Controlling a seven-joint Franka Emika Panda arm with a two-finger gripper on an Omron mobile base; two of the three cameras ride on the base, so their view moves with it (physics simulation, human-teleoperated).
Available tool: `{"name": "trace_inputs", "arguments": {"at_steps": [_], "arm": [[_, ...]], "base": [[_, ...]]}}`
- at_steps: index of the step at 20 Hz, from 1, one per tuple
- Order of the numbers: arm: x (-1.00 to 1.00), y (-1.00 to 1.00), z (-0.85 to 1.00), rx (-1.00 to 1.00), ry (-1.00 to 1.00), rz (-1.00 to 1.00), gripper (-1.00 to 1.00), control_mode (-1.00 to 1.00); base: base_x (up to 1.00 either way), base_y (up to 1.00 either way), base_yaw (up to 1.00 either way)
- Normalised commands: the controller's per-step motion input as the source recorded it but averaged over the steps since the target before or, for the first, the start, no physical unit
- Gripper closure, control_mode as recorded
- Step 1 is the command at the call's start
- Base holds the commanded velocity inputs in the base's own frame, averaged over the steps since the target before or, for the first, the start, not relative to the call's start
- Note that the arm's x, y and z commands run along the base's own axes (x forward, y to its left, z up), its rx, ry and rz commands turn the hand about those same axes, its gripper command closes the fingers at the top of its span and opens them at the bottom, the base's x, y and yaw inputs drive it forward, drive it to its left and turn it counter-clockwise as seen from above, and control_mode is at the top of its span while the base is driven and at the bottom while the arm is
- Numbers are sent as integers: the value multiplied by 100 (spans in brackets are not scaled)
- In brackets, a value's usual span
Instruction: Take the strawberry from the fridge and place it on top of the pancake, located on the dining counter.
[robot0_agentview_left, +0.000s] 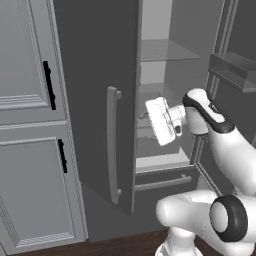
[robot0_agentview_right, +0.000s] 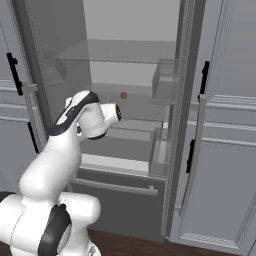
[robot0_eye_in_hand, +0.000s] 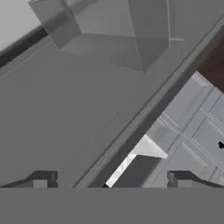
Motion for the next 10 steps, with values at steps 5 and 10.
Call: {"name": "trace_inputs", "arguments": {"at_steps": [5,10], "arm": [[98,12,0,36,17,18,-100,-100],[30,60,-1,5,6,17,-100,-100]], "base": [[0,0,0],[0,0,0]]}}
